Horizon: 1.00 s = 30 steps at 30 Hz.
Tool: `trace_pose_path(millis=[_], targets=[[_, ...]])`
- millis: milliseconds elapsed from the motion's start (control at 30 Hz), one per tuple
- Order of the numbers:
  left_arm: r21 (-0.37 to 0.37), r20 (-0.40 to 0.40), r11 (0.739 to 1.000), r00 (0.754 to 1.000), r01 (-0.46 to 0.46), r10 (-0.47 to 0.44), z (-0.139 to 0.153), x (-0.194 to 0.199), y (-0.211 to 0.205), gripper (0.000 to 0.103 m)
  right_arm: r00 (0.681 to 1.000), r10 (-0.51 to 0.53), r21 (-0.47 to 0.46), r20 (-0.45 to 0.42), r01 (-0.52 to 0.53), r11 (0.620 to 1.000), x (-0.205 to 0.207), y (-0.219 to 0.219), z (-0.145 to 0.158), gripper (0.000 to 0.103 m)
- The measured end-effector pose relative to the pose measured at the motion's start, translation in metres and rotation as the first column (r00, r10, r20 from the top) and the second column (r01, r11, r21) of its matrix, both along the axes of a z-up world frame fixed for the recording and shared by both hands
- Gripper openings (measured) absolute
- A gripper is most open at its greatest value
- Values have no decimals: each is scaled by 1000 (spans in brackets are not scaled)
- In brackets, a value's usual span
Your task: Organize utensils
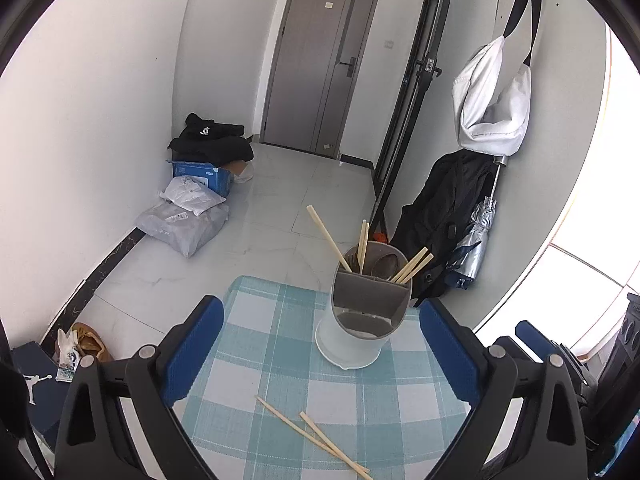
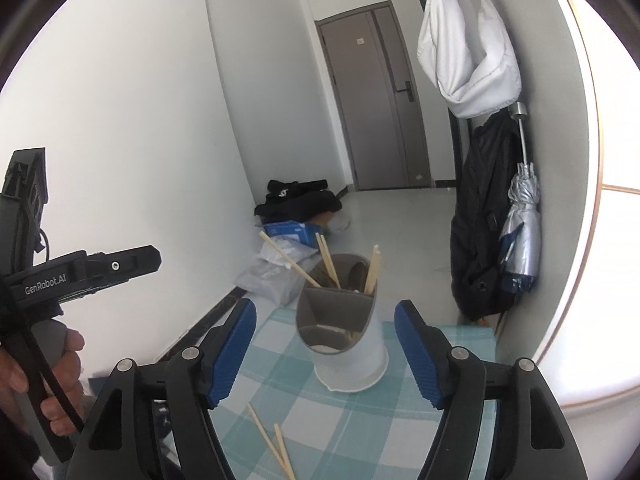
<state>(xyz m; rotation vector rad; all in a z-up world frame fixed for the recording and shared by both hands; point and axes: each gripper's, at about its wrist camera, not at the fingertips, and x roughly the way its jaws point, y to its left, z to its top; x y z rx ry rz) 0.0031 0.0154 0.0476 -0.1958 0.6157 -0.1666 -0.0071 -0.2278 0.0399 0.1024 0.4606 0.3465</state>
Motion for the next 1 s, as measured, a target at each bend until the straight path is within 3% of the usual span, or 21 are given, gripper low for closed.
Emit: trace_pose_path(millis=[133,267,533,700,833,900,1000], targets=[[11,-2,1000,1000,-28,28,-18,-9,5,97,1000,3,-23,-21,-4,1000,-10,2,-16,80],[-44,-27,995,996,-86,85,-42,-14,18,98,997,16,-47,-79,-19,999,-14,6,-35,82],[-40,-79,985,983,-168,165,-90,-16,36,100,964,71,-135,-258,-109,985,-4,25,-84,85],[-31,-98,977,973,-212,208,-102,-13,58,100,919,77,-187,-387,-159,969,15,43,-118,85],[-84,-126,962,961,-259,248,-107,-11,79,100,872,122,-199,-475,-242,950,32,66,-145,85],[-88,-138,958,956,-274,261,-108,-9,87,100,838,135,-221,-528,-290,931,44,81,-160,74],[-109,-156,950,949,-291,273,-111,-6,97,100,801,145,-243,-580,-340,908,59,101,-177,68]])
